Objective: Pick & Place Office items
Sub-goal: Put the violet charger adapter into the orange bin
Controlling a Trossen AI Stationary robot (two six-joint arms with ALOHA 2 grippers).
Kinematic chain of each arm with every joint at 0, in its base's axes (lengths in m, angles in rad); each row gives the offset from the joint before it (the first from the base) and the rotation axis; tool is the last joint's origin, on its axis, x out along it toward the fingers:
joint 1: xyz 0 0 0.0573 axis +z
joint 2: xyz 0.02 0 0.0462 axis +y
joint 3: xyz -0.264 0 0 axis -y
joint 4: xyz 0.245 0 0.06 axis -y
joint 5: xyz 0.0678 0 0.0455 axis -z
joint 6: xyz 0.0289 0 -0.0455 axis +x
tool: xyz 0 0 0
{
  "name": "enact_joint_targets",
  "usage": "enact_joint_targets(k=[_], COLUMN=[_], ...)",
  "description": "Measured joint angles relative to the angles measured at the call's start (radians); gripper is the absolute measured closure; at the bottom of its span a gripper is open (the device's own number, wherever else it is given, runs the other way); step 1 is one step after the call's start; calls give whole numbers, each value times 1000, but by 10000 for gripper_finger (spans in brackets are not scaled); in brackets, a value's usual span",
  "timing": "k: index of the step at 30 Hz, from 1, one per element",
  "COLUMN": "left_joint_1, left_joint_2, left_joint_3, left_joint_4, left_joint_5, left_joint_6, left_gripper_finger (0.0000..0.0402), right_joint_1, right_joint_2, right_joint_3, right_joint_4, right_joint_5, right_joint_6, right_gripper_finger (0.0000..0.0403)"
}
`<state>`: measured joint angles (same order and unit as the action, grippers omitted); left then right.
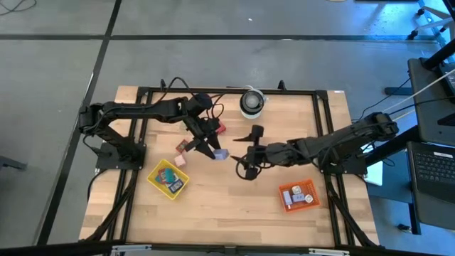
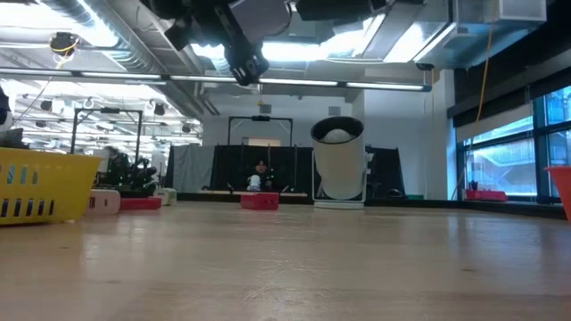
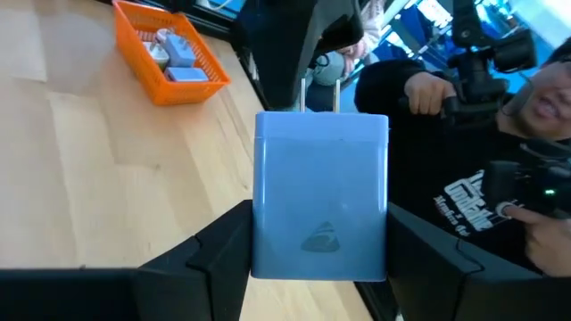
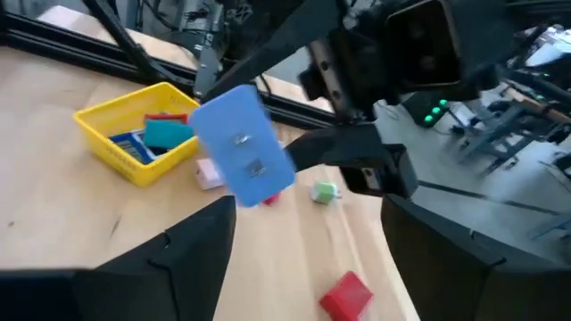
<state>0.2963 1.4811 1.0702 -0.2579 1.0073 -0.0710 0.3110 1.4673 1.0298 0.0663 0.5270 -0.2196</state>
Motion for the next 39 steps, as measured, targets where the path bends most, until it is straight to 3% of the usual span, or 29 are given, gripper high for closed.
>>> enact_joint_targets(k=[24,39], left_joint_1=[-17,-28], left_joint_2=[0,0], left_joint_3=[0,0], left_joint_4=[172,180], left_joint_5=[76,142], left_joint_6=[-131,-155], left_gripper_finger=[194,190], right_joint_1=[-30,-49], right_joint_2=[24,92], right_joint_3=[1,4], right_joint_4=[158,255], right_joint_5=[-166,-233], right_joint_6=[-4,-86], right_gripper_finger=[120,164])
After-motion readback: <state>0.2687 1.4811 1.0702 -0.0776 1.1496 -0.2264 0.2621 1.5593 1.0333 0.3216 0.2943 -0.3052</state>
